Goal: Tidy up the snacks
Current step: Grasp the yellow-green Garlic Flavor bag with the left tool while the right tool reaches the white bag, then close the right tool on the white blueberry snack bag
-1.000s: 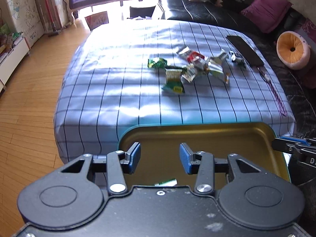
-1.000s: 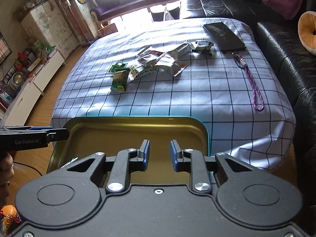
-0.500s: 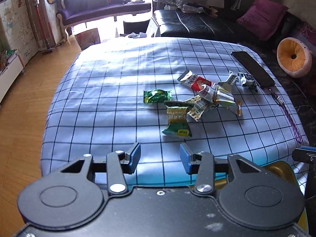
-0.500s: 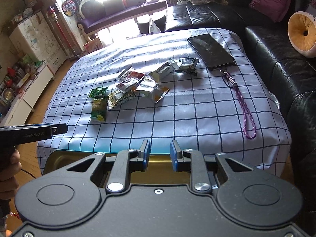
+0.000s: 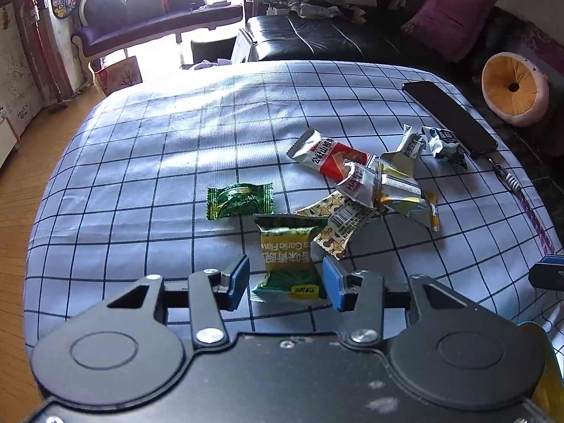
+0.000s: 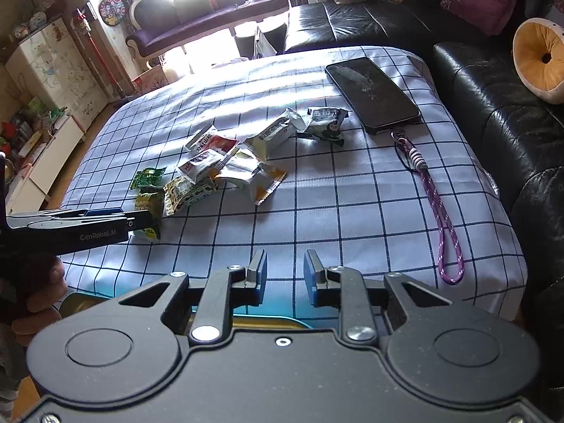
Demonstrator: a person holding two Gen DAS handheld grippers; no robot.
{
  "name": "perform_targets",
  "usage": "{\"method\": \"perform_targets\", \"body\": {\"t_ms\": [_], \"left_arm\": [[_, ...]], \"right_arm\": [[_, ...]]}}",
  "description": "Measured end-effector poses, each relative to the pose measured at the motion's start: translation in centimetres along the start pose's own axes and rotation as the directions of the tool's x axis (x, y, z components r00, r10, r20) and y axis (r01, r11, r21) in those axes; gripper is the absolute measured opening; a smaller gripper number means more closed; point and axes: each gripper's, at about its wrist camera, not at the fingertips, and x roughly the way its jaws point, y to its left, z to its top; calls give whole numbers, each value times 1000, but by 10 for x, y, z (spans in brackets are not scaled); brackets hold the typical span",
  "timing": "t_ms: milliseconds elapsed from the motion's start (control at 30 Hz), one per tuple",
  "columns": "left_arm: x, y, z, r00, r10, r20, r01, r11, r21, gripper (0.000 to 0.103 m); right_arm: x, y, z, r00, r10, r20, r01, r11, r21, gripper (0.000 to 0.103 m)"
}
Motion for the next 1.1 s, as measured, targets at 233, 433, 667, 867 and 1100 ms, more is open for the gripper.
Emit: {"method": "perform_targets", "body": {"t_ms": [233, 433, 667, 867, 1100], "left_arm": [[19, -4, 6, 1000, 10, -9, -10, 1000, 10, 47], [32, 3, 10, 999, 8, -46, -8, 1000, -12, 37], [31, 28, 10, 998, 45, -48, -48, 996, -71, 35], [27, 53, 8, 995, 87, -50, -92, 990, -109, 35], [30, 59, 1, 996, 85, -31, -89, 989, -118, 35]], "right_arm": [[15, -6, 17, 1000, -11, 23, 11, 1000, 6, 34], [28, -12, 31, 998, -31, 52, 31, 999, 8, 34], [41, -17, 43, 996, -44, 77, 43, 999, 12, 34], [51, -20, 54, 994, -36, 106, 33, 999, 23, 34], [66, -25, 71, 987, -64, 145, 57, 997, 54, 35]]}}
